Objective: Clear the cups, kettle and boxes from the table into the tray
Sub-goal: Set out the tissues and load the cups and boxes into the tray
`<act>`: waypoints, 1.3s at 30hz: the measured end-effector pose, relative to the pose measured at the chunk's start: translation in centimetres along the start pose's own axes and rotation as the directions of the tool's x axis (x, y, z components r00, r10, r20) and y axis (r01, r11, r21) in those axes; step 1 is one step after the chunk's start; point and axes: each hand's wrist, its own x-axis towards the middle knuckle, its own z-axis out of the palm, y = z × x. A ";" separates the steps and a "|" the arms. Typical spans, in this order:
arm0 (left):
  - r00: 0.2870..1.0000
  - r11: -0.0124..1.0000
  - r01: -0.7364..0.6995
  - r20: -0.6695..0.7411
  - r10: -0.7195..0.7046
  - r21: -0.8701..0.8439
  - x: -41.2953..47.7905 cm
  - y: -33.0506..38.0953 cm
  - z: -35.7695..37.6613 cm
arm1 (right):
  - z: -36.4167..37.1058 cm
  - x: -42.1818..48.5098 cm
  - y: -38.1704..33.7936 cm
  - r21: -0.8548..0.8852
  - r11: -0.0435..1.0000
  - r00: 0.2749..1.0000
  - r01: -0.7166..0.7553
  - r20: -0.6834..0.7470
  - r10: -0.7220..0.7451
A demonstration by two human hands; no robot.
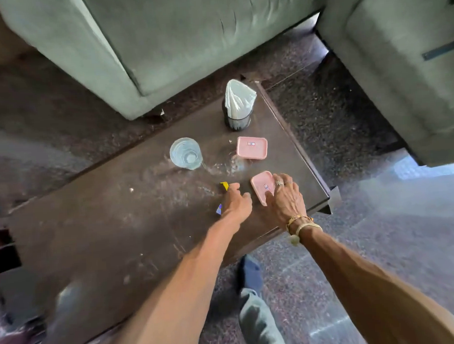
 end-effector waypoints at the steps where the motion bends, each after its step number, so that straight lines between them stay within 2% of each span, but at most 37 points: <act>1: 1.000 0.999 0.024 0.014 -0.024 -0.034 0.7 0.0 0.7 | 0.4 0.7 0.5 0.020 1.000 1.000 -0.014 0.009 0.014; 6: 0.996 0.972 0.066 0.080 -0.049 -0.226 2.9 0.7 3.2 | 1.8 3.0 2.1 0.118 0.985 0.991 -0.128 0.064 0.121; 10: 0.993 0.972 0.043 0.118 -0.016 -0.232 3.7 0.8 4.2 | 1.7 3.8 2.5 0.135 0.972 0.979 -0.191 0.097 0.179; 13: 0.997 0.966 0.041 0.078 -0.022 -0.256 3.6 1.8 3.6 | 0.6 4.2 2.1 0.142 0.976 0.984 -0.165 0.083 0.155; 18: 0.998 0.953 -0.056 -0.021 0.052 -0.297 2.3 5.1 1.1 | -2.8 4.6 -0.7 0.155 0.987 0.996 -0.044 -0.075 0.056; 21: 0.994 0.930 -0.097 -0.073 0.076 -0.353 2.3 7.1 -0.7 | -4.7 6.2 -2.7 0.130 0.991 0.992 0.040 -0.124 -0.024; 23: 0.989 0.926 -0.119 -0.130 0.077 -0.358 3.1 8.3 -1.6 | -5.6 7.9 -3.9 0.149 0.988 0.989 0.049 -0.147 -0.027; 26: 0.975 0.954 -0.095 -0.221 0.031 -0.284 5.0 9.1 -2.4 | -5.7 10.4 -5.0 0.181 0.982 0.986 0.056 -0.164 -0.026; 31: 0.980 0.979 -0.010 -0.197 -0.031 -0.203 7.6 8.6 -2.0 | -3.8 12.5 -4.6 0.190 0.981 0.992 0.047 -0.127 -0.023; 36: 0.971 0.986 -0.041 -0.238 0.002 -0.161 8.5 8.0 -2.1 | -2.1 12.0 -3.4 0.407 0.913 0.986 -0.011 -0.148 0.078; 39: 0.996 0.957 -0.022 -0.087 -0.003 -0.288 8.5 7.6 -2.4 | -2.0 11.1 -3.2 0.571 0.816 0.988 -0.086 -0.056 0.143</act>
